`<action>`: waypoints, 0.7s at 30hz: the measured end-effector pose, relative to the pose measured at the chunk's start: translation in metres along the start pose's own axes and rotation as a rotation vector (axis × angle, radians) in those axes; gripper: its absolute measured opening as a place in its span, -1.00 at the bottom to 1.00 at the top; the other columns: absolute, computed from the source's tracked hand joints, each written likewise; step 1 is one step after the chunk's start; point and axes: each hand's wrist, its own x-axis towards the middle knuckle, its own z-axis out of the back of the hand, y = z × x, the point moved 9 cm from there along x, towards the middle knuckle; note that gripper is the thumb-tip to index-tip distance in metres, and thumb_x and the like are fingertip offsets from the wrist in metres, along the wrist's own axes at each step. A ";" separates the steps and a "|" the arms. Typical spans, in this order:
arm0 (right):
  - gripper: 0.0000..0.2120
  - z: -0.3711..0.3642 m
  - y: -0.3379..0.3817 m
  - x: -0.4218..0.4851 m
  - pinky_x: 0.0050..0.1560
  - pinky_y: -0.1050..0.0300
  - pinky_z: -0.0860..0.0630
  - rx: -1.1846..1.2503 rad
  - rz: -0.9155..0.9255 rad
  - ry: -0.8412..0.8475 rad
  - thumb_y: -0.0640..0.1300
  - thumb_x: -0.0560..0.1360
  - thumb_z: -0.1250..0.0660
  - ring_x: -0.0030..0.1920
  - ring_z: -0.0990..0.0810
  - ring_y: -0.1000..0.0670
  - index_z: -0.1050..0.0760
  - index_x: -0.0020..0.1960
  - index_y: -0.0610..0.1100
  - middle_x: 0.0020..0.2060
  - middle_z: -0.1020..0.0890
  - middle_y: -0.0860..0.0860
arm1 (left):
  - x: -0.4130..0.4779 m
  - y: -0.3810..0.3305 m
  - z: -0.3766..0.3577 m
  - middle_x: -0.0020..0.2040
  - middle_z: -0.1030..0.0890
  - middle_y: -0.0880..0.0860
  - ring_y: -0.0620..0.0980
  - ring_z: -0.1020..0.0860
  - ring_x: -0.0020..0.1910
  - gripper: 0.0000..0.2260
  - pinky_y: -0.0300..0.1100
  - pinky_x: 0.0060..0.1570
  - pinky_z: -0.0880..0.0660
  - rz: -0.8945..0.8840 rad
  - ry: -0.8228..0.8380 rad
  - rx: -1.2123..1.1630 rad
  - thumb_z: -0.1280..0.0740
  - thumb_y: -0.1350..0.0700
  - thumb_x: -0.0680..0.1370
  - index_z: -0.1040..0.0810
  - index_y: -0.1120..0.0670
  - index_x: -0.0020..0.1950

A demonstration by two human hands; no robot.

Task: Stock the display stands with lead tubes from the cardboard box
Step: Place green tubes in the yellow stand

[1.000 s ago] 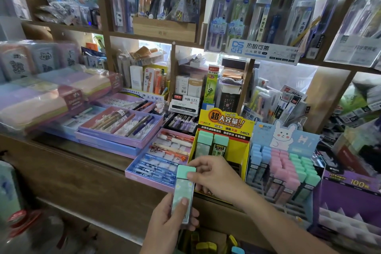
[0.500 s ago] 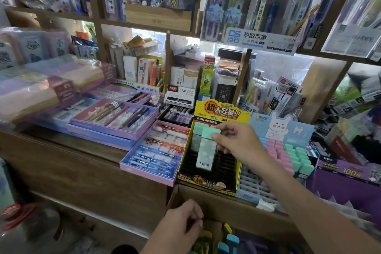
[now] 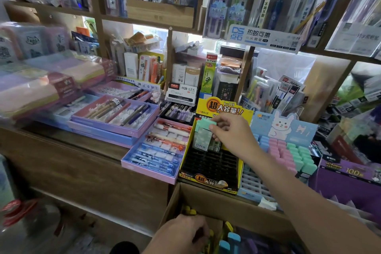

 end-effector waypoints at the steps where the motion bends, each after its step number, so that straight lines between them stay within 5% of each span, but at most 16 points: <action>1: -0.89 -0.003 -0.001 0.000 -0.09 -0.01 -0.71 -0.003 -0.001 0.013 -0.21 0.57 -0.44 -0.26 -0.71 0.01 -0.60 0.03 -0.02 -0.16 -0.68 -0.10 | 0.001 0.000 0.000 0.09 -0.65 -0.18 -0.21 -0.61 0.10 -0.86 -0.34 0.16 -0.50 0.002 0.010 0.004 -0.33 -0.11 0.55 -0.50 -0.21 0.10; 7: -0.87 -0.014 -0.003 0.001 -0.16 0.17 -0.69 -0.006 -0.018 0.072 -0.21 0.57 -0.45 -0.27 -0.71 0.08 -0.61 0.04 -0.01 -0.19 -0.71 -0.04 | 0.003 -0.001 -0.002 0.18 -0.62 -0.09 -0.09 -0.60 0.17 -0.89 -0.16 0.30 -0.50 0.029 0.049 0.016 -0.31 -0.09 0.58 -0.54 -0.19 0.10; 21: -0.85 -0.021 0.007 0.007 -0.27 0.26 -0.64 -0.080 -0.014 0.078 -0.24 0.60 -0.40 -0.34 -0.71 0.12 -0.62 0.15 -0.20 -0.28 -0.69 -0.02 | -0.001 0.004 -0.002 0.04 -0.60 -0.21 -0.20 -0.61 0.04 -0.90 -0.18 0.16 -0.57 0.025 -0.018 -0.034 -0.32 -0.15 0.53 -0.50 -0.29 0.04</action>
